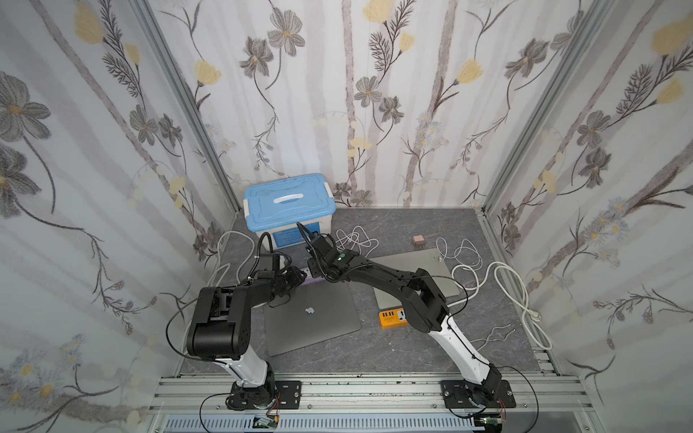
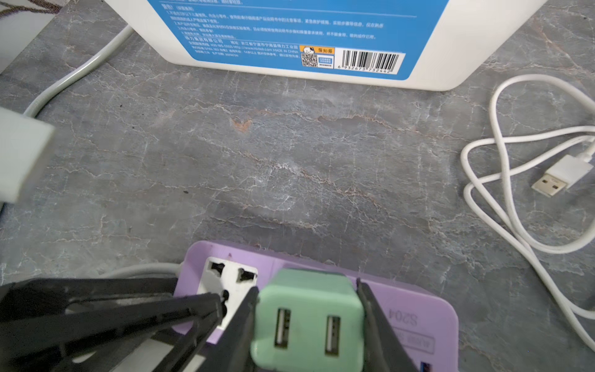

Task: Unplug the laptop charger
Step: Remove the plug from the socket.

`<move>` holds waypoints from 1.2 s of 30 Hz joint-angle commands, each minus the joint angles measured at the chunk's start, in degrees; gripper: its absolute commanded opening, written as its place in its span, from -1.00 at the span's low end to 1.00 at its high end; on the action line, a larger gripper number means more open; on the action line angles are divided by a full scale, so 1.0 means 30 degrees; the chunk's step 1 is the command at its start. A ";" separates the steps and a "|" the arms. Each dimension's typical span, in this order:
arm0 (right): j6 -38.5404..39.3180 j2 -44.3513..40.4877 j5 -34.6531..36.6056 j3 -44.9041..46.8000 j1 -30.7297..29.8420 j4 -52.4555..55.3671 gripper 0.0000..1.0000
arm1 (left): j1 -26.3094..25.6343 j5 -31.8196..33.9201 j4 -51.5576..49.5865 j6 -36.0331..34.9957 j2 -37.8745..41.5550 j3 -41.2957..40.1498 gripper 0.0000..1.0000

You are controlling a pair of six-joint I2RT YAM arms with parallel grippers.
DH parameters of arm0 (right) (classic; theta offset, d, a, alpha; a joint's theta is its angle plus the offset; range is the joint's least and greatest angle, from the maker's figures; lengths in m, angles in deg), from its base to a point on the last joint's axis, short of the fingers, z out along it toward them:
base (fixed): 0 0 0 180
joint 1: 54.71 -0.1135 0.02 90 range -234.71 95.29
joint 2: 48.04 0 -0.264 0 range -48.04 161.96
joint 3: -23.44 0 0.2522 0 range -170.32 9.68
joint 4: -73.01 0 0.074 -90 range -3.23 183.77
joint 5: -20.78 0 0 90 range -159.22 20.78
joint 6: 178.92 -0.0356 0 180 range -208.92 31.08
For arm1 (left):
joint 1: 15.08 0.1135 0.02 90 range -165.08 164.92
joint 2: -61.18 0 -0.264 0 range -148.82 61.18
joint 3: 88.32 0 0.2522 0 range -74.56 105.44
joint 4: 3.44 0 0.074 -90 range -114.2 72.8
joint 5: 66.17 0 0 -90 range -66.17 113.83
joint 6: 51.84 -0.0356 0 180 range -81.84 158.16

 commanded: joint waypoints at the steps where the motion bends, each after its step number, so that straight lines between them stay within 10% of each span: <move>1: 0.0049 -0.0245 0.0412 -0.0131 -0.0061 -0.0204 -0.33 | 0.0010 0.0452 -0.1093 -0.0413 -0.0263 -0.0133 -0.05; 36: -0.0622 -0.4453 -0.1859 0.3366 0.0870 -0.1907 -0.36 | -0.0018 0.0124 -0.0934 -0.0349 -0.0359 0.0337 -0.05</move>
